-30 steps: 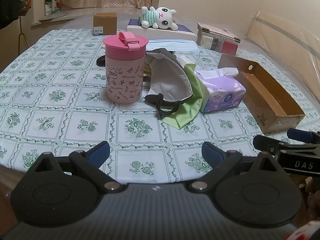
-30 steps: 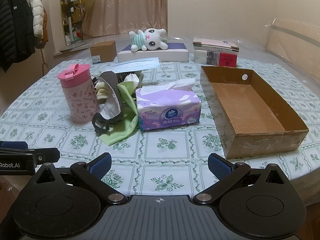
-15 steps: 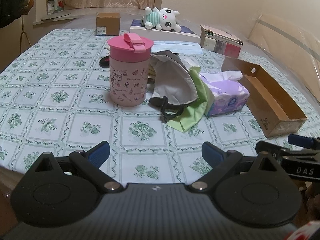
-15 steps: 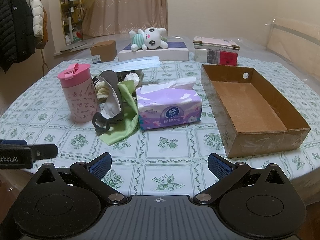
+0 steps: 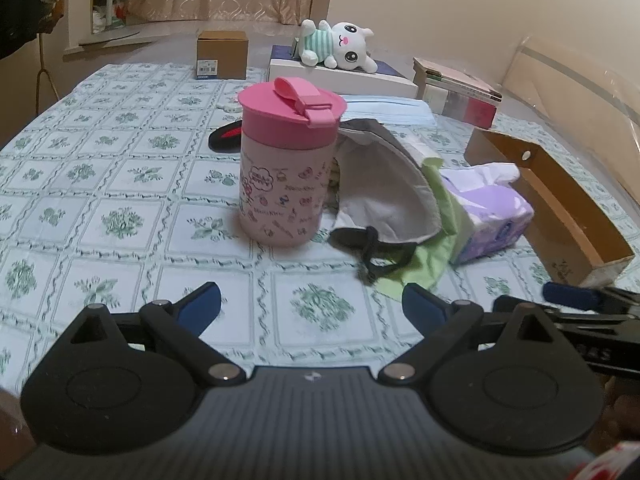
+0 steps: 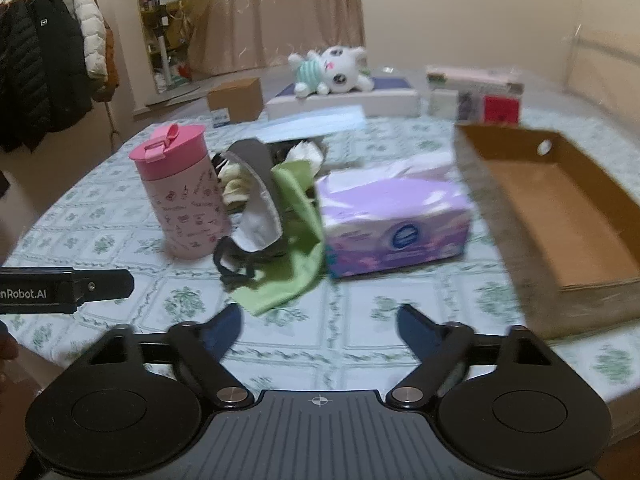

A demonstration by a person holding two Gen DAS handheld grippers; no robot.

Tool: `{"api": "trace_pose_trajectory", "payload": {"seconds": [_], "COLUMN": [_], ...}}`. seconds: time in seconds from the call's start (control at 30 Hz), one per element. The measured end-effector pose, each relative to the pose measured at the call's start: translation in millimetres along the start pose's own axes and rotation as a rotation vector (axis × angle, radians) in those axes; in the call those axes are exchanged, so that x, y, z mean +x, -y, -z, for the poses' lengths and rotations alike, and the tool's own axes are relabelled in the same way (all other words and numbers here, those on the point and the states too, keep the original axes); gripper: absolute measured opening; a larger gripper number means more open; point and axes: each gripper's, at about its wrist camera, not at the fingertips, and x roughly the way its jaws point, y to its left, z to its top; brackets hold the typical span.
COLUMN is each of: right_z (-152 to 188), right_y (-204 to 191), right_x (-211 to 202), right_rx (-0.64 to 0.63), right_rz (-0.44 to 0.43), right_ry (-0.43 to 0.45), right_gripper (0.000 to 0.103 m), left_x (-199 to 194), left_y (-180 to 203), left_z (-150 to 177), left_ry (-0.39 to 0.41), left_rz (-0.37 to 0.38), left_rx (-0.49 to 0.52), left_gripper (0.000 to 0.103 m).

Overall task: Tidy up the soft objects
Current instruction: 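Grasp the green cloth with the right tool while the left tool grasps the dark gray fabric mask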

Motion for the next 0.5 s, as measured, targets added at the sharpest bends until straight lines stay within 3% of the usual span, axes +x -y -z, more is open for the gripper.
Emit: {"api": "trace_pose_trajectory", "payload": {"seconds": [0.07,0.13,0.5], "right_z": [-3,-6,-11], "right_y": [0,-3,-15], "right_x": [16,33,95], "right_rx": [0.022,0.026,0.019], "right_rz": [-0.024,-0.033,0.011], "right_ry": [-0.017,-0.032,-0.05], "right_gripper": [0.066,0.061,0.055], "left_x": [7,13,41], "left_y": [-4,-7,-29], "left_z": [-2,-4,-3], "left_ry": [-0.001,0.001,-0.032], "left_rz": [0.006,0.013,0.053], "left_rx": [0.004,0.005,-0.049], "left_gripper": [0.096,0.095,0.093]}}
